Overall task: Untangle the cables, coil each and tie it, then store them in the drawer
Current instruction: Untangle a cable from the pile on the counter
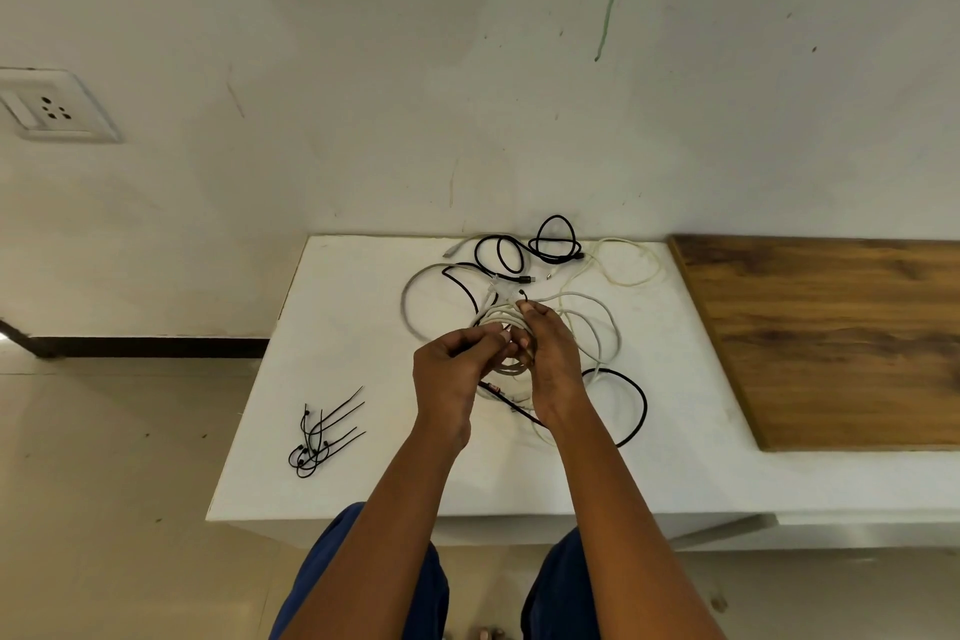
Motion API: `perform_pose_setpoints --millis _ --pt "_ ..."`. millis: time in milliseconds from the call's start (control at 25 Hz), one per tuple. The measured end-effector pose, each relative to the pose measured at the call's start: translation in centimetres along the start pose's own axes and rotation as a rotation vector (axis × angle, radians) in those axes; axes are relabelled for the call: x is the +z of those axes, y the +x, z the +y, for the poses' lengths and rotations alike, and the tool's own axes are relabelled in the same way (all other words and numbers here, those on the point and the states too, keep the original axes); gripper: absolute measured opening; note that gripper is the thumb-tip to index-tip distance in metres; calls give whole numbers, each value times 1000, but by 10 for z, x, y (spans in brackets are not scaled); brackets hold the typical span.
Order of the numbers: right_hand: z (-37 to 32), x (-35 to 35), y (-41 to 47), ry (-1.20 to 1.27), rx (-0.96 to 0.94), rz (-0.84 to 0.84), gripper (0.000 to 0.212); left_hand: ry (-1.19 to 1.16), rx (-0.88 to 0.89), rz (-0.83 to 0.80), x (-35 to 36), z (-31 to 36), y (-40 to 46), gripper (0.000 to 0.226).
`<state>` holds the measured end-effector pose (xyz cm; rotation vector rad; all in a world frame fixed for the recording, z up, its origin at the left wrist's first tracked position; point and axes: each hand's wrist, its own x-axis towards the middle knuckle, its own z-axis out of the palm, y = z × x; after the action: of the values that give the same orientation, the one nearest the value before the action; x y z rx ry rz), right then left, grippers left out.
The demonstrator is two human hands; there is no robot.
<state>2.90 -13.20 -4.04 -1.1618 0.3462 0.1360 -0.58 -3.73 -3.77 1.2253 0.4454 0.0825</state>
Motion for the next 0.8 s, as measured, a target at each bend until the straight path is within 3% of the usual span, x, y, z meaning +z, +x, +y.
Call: perform_pose_setpoints --millis 440,800 --pt "8 7 -4 -248 -45 -44 14 455 488 124 5 2 4 8" --pt "11 9 -2 -315 -89 27 19 498 506 161 5 1 12 14"
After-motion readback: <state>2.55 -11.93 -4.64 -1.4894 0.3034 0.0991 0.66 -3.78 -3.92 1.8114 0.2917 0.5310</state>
